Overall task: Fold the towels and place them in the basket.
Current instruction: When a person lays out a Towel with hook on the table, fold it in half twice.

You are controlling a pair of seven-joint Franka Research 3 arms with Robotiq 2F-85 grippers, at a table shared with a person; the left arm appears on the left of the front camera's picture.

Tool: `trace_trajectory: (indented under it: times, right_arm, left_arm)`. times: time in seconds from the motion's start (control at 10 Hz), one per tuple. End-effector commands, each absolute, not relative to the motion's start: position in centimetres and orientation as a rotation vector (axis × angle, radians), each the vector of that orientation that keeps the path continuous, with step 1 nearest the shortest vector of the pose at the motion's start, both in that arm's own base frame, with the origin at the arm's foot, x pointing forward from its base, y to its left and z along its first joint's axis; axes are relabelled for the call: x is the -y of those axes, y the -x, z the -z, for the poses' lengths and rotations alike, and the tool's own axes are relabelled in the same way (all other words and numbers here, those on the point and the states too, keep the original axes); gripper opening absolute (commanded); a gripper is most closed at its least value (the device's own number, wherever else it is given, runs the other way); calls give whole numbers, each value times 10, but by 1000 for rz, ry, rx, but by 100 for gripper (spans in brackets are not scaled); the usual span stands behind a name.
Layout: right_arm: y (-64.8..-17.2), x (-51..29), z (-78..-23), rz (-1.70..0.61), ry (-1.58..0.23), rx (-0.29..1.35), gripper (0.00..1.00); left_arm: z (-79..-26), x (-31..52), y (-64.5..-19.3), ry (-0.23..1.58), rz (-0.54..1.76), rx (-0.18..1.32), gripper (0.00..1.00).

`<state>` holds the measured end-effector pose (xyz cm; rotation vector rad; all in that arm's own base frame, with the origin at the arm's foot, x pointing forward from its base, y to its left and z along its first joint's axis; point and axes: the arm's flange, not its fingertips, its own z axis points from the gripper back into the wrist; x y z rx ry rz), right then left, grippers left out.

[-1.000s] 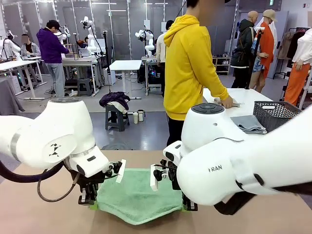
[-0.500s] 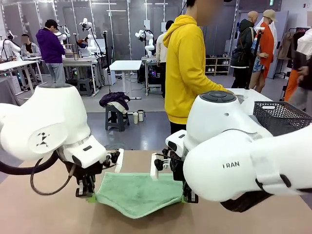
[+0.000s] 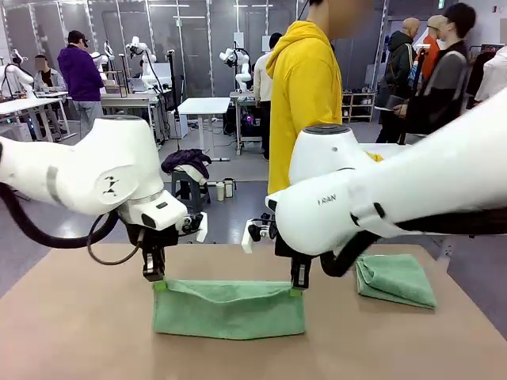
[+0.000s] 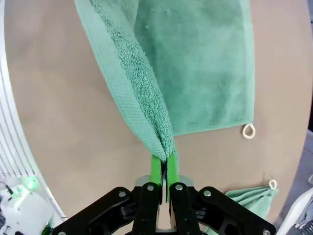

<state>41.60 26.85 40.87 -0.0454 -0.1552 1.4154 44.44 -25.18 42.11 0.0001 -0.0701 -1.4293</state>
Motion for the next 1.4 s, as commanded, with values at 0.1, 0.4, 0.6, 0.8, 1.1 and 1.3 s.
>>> trace_trajectory:
  times: [0.1, 0.4, 0.6, 0.8, 1.1, 1.3]
  right_arm:
    - [-447, -280, -402, -1382, 63, 127, 0]
    - [-476, -280, -378, -1364, 103, 147, 0]
    - [-477, -280, -374, -1393, 117, 182, 0]
    - [-473, -273, -377, -1392, 82, 136, 0]
    - [-474, -277, -374, -1403, 86, 143, 5]
    - [-513, -283, -374, -1411, 21, 73, 5]
  left_arm:
    - [-418, 258, -485, 17, 1410, -44, 0]
    - [-403, 255, -506, 45, 1380, -62, 0]
    - [-398, 254, -506, 47, 1375, -60, 0]
    - [-397, 252, -503, 54, 1385, -39, 0]
    - [-395, 254, -504, 58, 1388, -40, 4]
    - [-388, 254, -528, 41, 1422, -59, 4]
